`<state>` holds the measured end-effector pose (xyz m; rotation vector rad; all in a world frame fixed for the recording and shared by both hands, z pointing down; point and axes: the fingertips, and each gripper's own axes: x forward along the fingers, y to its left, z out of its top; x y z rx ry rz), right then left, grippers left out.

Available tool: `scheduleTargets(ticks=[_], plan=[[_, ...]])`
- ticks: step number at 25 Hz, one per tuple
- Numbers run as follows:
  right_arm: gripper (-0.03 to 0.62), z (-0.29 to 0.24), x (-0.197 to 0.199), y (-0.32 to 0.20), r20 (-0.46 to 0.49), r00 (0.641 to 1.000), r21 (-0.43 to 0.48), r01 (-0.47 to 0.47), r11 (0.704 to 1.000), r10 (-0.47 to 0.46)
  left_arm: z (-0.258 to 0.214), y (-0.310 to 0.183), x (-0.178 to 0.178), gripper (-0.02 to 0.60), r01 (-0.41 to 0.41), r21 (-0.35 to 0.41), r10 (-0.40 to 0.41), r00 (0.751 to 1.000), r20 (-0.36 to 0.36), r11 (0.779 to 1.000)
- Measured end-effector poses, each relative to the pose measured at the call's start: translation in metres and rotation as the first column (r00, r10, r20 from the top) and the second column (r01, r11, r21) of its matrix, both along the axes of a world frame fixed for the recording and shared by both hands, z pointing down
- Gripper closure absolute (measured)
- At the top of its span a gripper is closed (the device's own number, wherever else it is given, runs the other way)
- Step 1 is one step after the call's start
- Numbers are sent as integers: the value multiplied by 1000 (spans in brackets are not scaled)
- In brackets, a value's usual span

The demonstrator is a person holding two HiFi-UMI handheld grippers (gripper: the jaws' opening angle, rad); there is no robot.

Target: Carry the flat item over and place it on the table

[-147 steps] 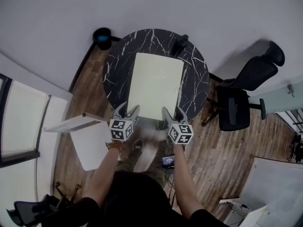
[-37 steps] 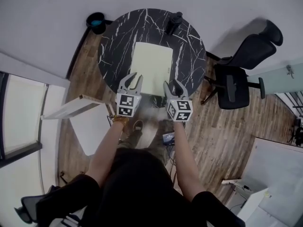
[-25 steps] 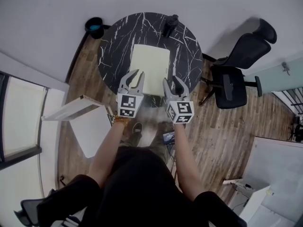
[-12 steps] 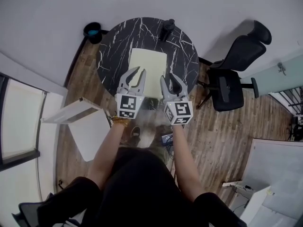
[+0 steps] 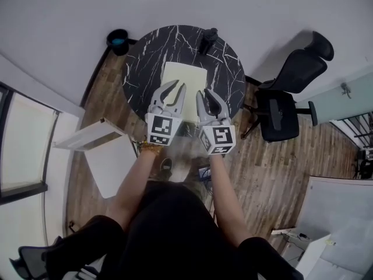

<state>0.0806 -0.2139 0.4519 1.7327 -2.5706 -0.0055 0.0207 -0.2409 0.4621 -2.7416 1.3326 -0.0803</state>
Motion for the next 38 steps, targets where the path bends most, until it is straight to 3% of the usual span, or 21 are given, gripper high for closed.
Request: scheduleTargets(ticks=[20, 29, 32, 38], plan=[[586, -97, -7, 30, -5, 1000, 207, -22, 978, 23, -83, 35, -1, 541, -32, 168, 39, 999, -38, 985], [595, -118, -11, 47, -2, 1000, 249, -26, 968, 28, -125, 54, -2, 565, -48, 209, 63, 996, -68, 977], [595, -129, -10, 48, 0, 999, 261, -35, 965, 36, -131, 55, -5, 568, -43, 210, 59, 996, -72, 977], [595, -138, -10, 56, 8, 999, 282, -32, 959, 31, -134, 61, -4, 577, -23, 140, 41, 991, -124, 990]])
